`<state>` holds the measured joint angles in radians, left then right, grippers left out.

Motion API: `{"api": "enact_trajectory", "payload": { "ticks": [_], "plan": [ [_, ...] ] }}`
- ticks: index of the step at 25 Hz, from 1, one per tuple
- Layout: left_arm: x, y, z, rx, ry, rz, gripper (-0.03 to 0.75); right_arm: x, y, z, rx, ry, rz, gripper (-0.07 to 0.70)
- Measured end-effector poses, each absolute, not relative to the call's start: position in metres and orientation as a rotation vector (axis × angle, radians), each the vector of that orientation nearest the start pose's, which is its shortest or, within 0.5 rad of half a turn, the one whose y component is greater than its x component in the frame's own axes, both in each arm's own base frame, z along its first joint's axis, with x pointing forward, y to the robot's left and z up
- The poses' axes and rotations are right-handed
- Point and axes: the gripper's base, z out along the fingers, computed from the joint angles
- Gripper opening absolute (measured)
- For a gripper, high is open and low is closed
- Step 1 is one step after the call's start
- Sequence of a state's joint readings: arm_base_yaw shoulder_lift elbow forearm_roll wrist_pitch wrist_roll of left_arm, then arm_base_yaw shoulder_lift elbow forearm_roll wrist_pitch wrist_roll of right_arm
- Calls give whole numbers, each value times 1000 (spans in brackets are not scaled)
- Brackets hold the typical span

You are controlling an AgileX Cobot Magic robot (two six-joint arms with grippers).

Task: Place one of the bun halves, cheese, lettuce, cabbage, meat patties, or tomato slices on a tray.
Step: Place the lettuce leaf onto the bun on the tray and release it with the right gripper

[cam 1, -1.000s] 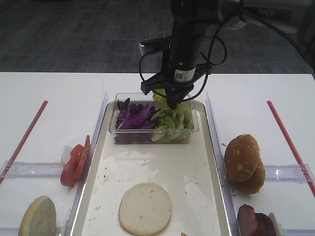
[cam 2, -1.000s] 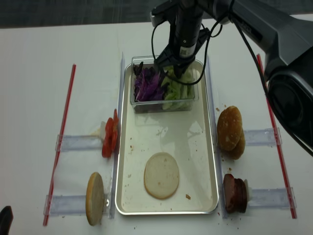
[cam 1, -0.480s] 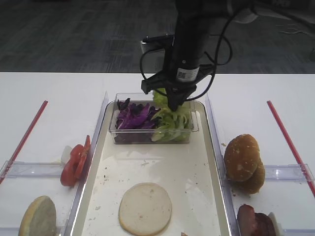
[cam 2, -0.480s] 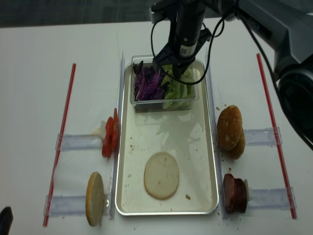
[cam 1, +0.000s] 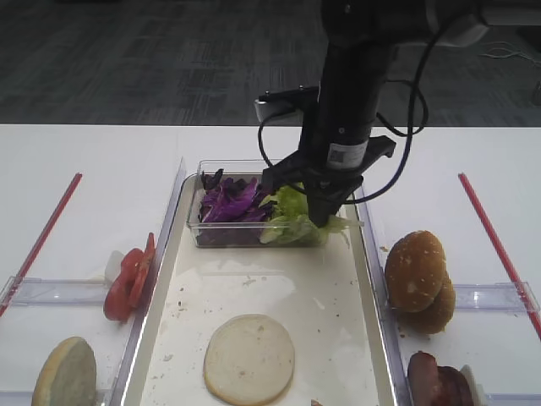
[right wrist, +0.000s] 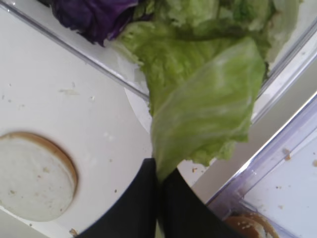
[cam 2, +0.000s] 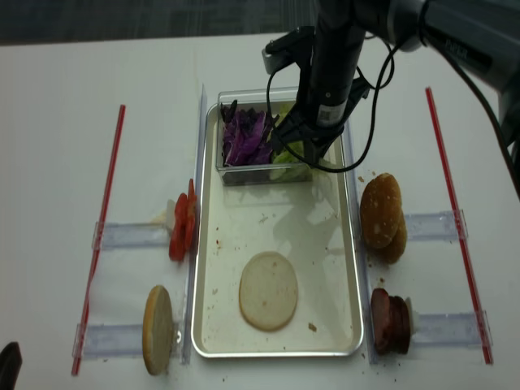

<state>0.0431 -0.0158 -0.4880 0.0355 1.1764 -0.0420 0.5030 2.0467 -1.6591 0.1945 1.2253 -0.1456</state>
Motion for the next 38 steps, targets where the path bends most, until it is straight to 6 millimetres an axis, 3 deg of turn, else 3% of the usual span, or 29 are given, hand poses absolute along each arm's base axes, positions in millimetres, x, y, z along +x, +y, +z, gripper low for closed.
{"api": "enact_trajectory", "payload": {
  "ticks": [10, 25, 38],
  "plan": [
    [-11, 2, 265, -96, 2154, 44, 392, 303, 229, 212, -1058, 2982, 285, 24],
    [-11, 2, 265, -96, 2154, 44, 392, 246, 289, 204, -1287, 2848, 313, 24],
    [-11, 2, 265, -96, 2154, 44, 392, 222, 291, 178, -1312, 2860, 311, 24]
  ]
}}
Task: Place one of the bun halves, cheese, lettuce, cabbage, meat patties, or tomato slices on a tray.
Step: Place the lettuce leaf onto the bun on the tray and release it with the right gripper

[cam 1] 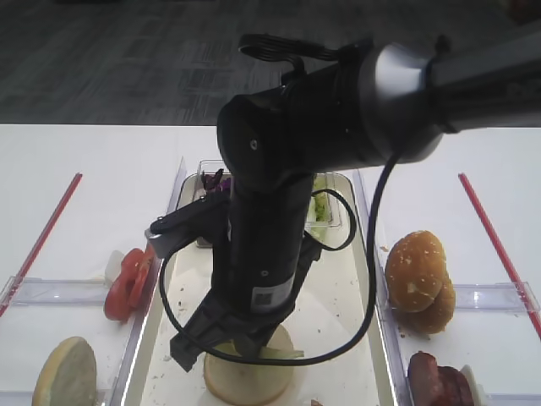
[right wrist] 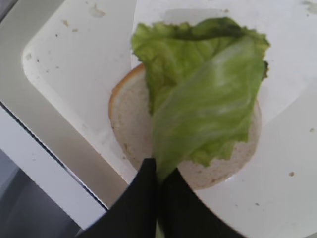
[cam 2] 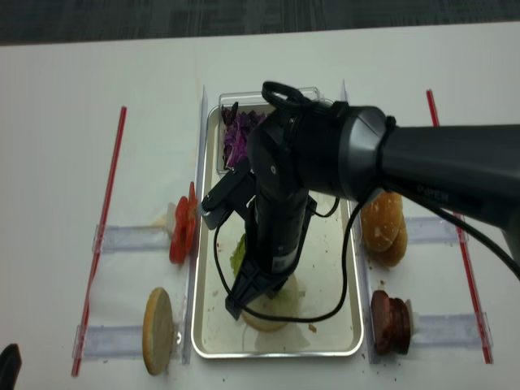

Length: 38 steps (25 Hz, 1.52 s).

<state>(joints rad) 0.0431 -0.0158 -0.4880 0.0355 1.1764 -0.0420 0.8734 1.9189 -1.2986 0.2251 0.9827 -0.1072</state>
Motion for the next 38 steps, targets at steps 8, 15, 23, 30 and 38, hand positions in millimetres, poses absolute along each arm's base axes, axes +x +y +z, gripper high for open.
{"api": "enact_trajectory", "payload": {
  "ticks": [8, 15, 23, 30, 38],
  "plan": [
    [-11, 2, 265, -96, 2154, 44, 392, 212, 297, 171, -1320, 2834, 337, 23],
    [-11, 2, 265, -96, 2154, 44, 392, 214, 296, 171, -1333, 2809, 309, 23],
    [-11, 2, 265, -96, 2154, 44, 392, 217, 296, 161, -1356, 2815, 266, 23],
    [-11, 2, 265, -96, 2154, 44, 392, 217, 296, 159, -1357, 2818, 264, 50],
    [-11, 2, 265, -96, 2154, 44, 392, 216, 296, 159, -1357, 2821, 265, 486]
  ]
}}
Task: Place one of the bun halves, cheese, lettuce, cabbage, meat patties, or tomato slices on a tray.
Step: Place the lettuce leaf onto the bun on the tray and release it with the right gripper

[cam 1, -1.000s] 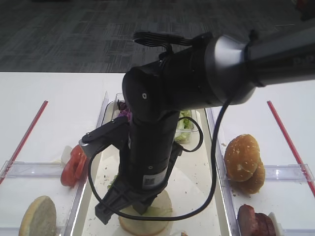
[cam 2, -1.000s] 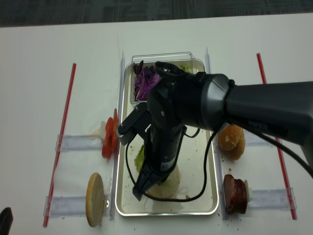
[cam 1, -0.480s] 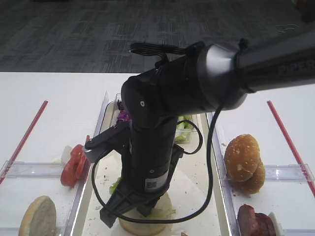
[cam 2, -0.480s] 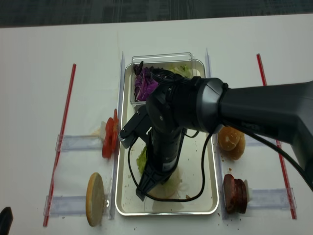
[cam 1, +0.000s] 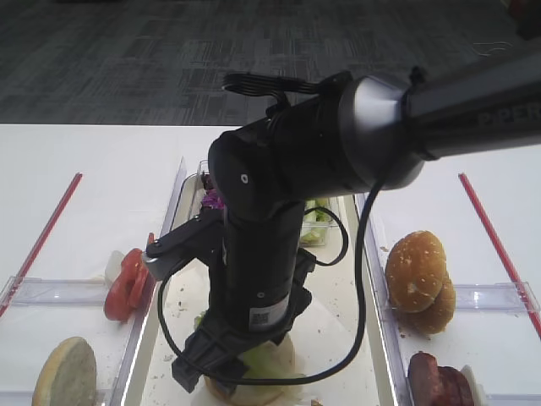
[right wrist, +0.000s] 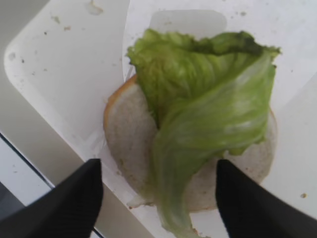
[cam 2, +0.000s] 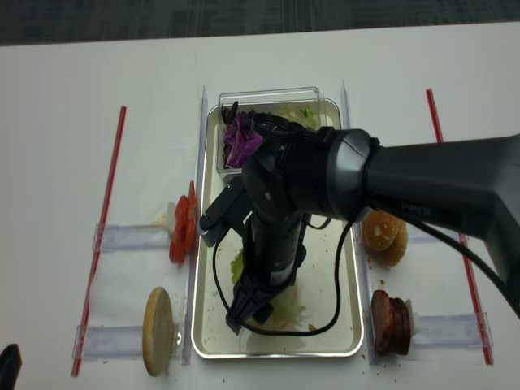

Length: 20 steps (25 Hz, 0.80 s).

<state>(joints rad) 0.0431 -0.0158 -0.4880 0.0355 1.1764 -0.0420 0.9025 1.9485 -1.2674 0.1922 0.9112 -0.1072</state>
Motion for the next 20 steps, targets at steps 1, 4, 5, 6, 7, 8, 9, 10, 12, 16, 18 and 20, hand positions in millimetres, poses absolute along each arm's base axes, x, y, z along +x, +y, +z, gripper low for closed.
{"api": "enact_trajectory", "payload": {
  "ticks": [1, 4, 5, 6, 7, 8, 9, 10, 12, 16, 18, 20],
  "plan": [
    [-11, 2, 265, -96, 2154, 44, 392, 216, 296, 159, -1358, 2822, 264, 534],
    [-11, 2, 265, -96, 2154, 44, 392, 216, 296, 159, -1356, 2824, 264, 577],
    [-11, 2, 265, -96, 2154, 44, 392, 216, 296, 159, -1347, 2828, 264, 582],
    [-11, 2, 265, -96, 2154, 44, 392, 216, 296, 159, -1348, 2829, 263, 586],
    [-11, 2, 265, -96, 2154, 44, 392, 216, 296, 159, -1348, 2829, 263, 587],
    [-11, 2, 265, -96, 2154, 44, 392, 216, 296, 159, -1350, 2832, 262, 588],
    [-11, 2, 265, -96, 2154, 44, 392, 216, 296, 159, -1351, 2834, 261, 589],
    [-11, 2, 265, -96, 2154, 44, 392, 216, 296, 159, -1351, 2834, 261, 590],
    [-11, 2, 265, -96, 2154, 44, 392, 216, 295, 159, -1354, 2839, 258, 591],
    [-11, 2, 265, -96, 2154, 44, 392, 214, 294, 161, -1372, 2863, 246, 591],
    [-11, 2, 265, -96, 2154, 44, 392, 215, 295, 163, -1375, 2862, 248, 591],
    [-11, 2, 265, -96, 2154, 44, 392, 216, 297, 166, -1377, 2859, 250, 591]
  ]
}}
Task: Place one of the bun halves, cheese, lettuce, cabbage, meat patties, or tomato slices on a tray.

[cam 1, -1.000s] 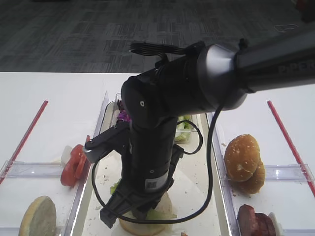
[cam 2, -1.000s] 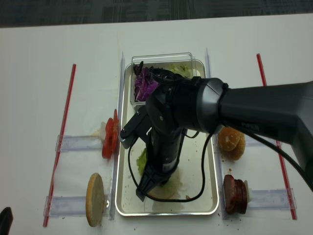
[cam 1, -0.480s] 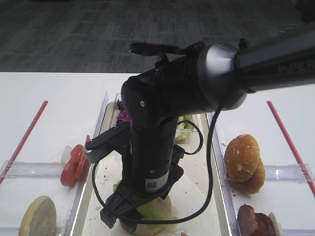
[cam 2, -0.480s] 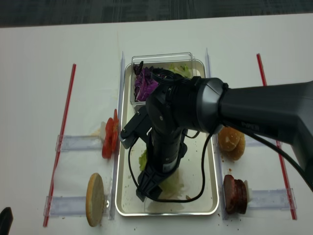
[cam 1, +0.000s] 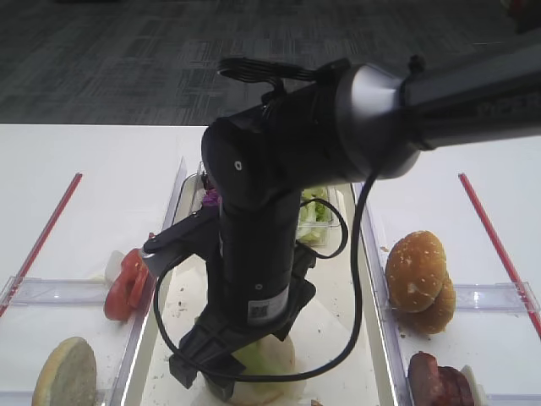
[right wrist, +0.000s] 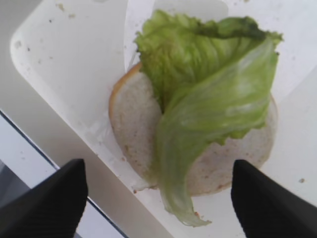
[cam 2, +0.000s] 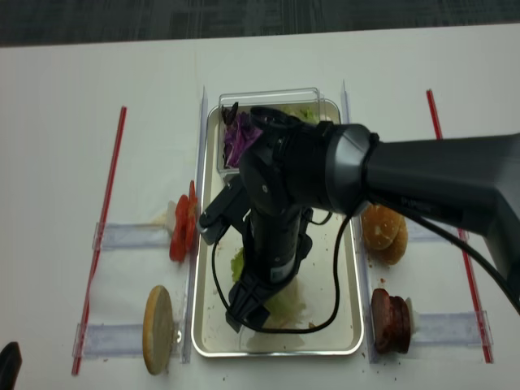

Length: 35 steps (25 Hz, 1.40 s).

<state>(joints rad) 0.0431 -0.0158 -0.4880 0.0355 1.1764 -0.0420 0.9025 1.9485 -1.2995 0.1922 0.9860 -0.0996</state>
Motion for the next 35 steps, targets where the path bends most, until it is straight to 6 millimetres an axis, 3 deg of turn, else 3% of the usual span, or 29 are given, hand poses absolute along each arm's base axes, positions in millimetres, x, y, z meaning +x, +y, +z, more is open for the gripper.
{"api": "enact_trajectory", "payload": {
  "ticks": [11, 24, 31, 35],
  "plan": [
    [-11, 2, 265, -96, 2154, 44, 392, 223, 305, 193, -1405, 2855, 240, 587],
    [-11, 2, 265, -96, 2154, 44, 392, 255, 302, 236, -1306, 2823, 281, 587],
    [-11, 2, 265, -96, 2154, 44, 392, 258, 304, 242, -1297, 2803, 291, 540],
    [-11, 2, 265, -96, 2154, 44, 392, 270, 293, 242, -1245, 2824, 288, 531]
  ]
}}
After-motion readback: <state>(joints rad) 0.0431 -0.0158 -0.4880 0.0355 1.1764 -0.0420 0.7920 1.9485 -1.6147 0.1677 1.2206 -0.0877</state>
